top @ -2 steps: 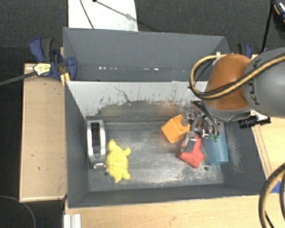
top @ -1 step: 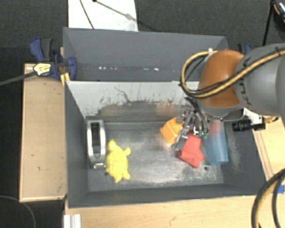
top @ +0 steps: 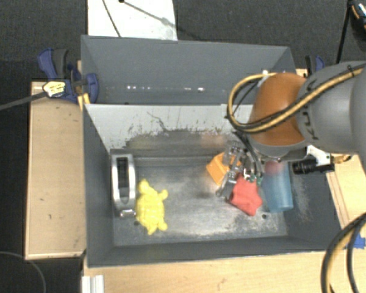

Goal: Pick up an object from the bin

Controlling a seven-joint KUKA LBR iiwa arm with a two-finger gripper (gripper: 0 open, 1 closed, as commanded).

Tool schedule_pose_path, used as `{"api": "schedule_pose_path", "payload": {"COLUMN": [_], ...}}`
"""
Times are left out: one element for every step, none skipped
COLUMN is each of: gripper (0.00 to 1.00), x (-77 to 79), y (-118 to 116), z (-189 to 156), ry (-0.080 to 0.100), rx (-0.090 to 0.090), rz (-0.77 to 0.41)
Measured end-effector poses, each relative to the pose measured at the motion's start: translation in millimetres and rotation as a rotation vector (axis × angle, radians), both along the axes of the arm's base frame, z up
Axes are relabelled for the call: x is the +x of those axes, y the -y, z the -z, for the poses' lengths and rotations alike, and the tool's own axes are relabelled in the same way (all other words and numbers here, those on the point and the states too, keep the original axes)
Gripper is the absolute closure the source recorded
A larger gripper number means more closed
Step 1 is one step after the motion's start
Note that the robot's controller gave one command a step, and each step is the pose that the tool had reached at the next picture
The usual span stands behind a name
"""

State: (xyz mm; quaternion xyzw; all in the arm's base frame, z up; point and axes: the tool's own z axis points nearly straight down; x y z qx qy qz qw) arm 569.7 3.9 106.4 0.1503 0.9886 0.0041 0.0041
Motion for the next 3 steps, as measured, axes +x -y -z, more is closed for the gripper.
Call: {"api": "schedule_pose_path", "payload": {"gripper": [0.00,0.00,0.00], "x": [8.2,11.6,18.9], "y": [32.9,-16.1,3.3], "z": [12.6,20.9,20.0], "ry": [-0.002,0.023,0.023], "rx": [-0.007,-0.010,0.002], "rz": [0.049,0.043,0.039]}}
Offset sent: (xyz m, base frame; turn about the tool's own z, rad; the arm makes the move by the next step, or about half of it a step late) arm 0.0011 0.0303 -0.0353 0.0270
